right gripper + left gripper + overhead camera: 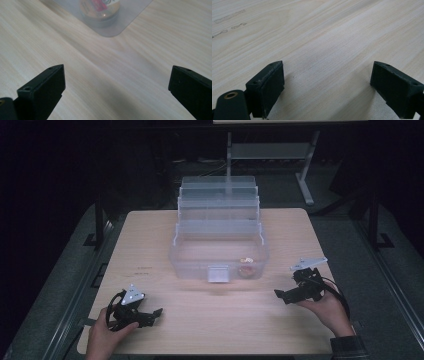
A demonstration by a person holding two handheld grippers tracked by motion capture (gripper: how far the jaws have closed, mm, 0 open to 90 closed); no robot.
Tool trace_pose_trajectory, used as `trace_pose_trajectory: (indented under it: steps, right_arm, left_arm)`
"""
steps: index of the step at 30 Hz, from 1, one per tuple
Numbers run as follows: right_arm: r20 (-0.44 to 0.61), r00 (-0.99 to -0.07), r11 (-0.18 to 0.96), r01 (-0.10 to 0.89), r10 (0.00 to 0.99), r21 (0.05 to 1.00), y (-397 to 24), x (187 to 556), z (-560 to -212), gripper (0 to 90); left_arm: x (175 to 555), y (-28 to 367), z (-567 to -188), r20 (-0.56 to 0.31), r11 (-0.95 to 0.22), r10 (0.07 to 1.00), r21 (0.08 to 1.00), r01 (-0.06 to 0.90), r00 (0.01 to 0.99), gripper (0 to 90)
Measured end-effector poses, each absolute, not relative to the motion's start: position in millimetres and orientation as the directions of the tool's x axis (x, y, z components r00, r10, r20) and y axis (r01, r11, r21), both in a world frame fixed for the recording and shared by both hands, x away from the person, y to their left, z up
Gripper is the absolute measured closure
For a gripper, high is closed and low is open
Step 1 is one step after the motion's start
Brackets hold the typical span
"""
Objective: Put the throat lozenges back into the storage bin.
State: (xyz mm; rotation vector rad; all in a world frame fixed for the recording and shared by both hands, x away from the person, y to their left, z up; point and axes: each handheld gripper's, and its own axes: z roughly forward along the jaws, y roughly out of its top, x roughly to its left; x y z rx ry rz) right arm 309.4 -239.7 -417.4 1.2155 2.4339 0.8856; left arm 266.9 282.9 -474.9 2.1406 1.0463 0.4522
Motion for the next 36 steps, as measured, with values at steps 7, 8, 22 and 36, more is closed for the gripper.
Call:
trace_pose_trajectory:
  steps: [7,8,22,36]
  right_arm:
    - [0.024,-0.598,0.446,0.624,0.801,0.642,-245,297,-430,0.5]
    - [0.025,-0.597,0.445,0.624,0.802,0.643,-246,296,-431,0.5]
    - [0.031,-0.556,0.393,0.624,0.831,0.675,-264,276,-452,0.5]
    - [0.022,-0.527,0.371,0.626,0.85,0.686,-278,261,-471,0.5]
  left_arm:
    - [267,283,-475,0.005,-0.426,0.791,0.723,0.544,0.612,11.1]
    - [267,283,-475,0.005,-0.426,0.79,0.723,0.544,0.613,11.1]
    - [267,283,-475,0.005,-0.426,0.791,0.723,0.544,0.612,11.1]
    - [267,283,-475,0.006,-0.427,0.791,0.723,0.544,0.612,11.1]
